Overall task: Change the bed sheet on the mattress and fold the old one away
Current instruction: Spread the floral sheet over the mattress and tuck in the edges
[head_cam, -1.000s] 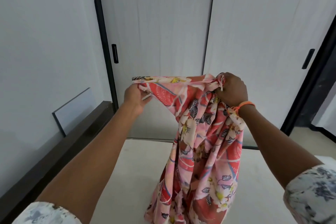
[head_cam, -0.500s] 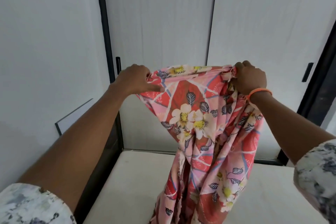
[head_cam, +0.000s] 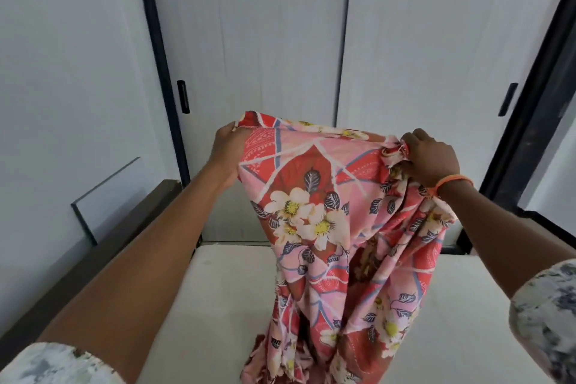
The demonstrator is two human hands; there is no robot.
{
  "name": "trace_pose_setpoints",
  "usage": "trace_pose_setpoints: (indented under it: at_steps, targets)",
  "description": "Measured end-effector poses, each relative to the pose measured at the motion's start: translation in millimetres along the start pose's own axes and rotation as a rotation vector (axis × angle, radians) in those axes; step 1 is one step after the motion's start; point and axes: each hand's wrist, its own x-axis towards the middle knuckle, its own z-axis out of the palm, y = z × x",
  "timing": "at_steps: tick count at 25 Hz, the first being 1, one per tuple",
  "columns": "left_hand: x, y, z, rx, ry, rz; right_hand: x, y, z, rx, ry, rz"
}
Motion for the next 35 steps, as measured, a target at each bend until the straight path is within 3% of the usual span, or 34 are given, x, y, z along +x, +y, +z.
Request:
trace_pose_setpoints:
  at_steps: [4, 7, 10, 13, 15, 17, 19, 21, 24, 26, 30, 32, 33, 35]
  targets:
    - [-8.7, -5.0, 47.8, 0.245, -0.237, -0.091, -34.8, 32.8, 24.7, -0.019, -0.106, 0.057]
    - [-29.0, -50.0, 119.2, 0.513, -0.433, -0.117, -75.1, 44.1, 45.7, 0.063, -0.228, 0.190]
    - [-61.6, -108.4, 195.9, 0.773, -0.671, 0.048, -127.5, 54.7, 56.7, 0.235, -0.227, 0.172]
    - [-89.9, -151.3, 281.5, 0.745, -0.828, 0.158, -181.1, 81.3, 60.9, 0.409, -0.142, 0.049]
    - [-98.2, -168.2, 332.6, 0.716, -0.839, 0.157, -207.8, 115.2, 68.3, 0.420, -0.100, 0.036]
    - [-93.9, -185.1, 374.4, 0.813, -0.775, 0.234, -231.8, 169.9, 86.5, 0.266, -0.199, 0.124]
    - [-76.3, -198.8, 417.1, 0.938, -0.634, 0.260, -264.2, 249.8, 115.6, 0.028, -0.457, 0.172]
    - [-50.0, -212.4, 467.8, 0.935, -0.478, 0.247, -300.1, 335.2, 150.4, -0.191, -0.785, 0.070]
    - [-27.2, -217.1, 554.3, 0.950, -0.431, 0.304, -325.8, 428.2, 188.5, -0.370, -0.972, -0.005]
    - [-17.1, -210.7, 610.3, 0.959, -0.423, 0.385, -300.9, 476.9, 190.0, -0.467, -0.936, 0.055]
    - [18.3, -187.0, 698.1, 0.913, -0.336, 0.499, -190.3, 628.6, 142.4, -0.592, -0.302, 0.398]
    - [33.3, -172.7, 720.0, 0.774, -0.271, 0.500, -174.6, 692.5, 116.5, -0.739, -0.076, 0.584]
    - [35.3, -166.7, 725.6, 0.687, -0.273, 0.494, -180.1, 711.2, 113.3, -0.817, -0.026, 0.609]
    - [26.5, -157.9, 731.0, 0.582, -0.339, 0.488, -214.0, 726.9, 121.2, -0.783, -0.264, 0.661]
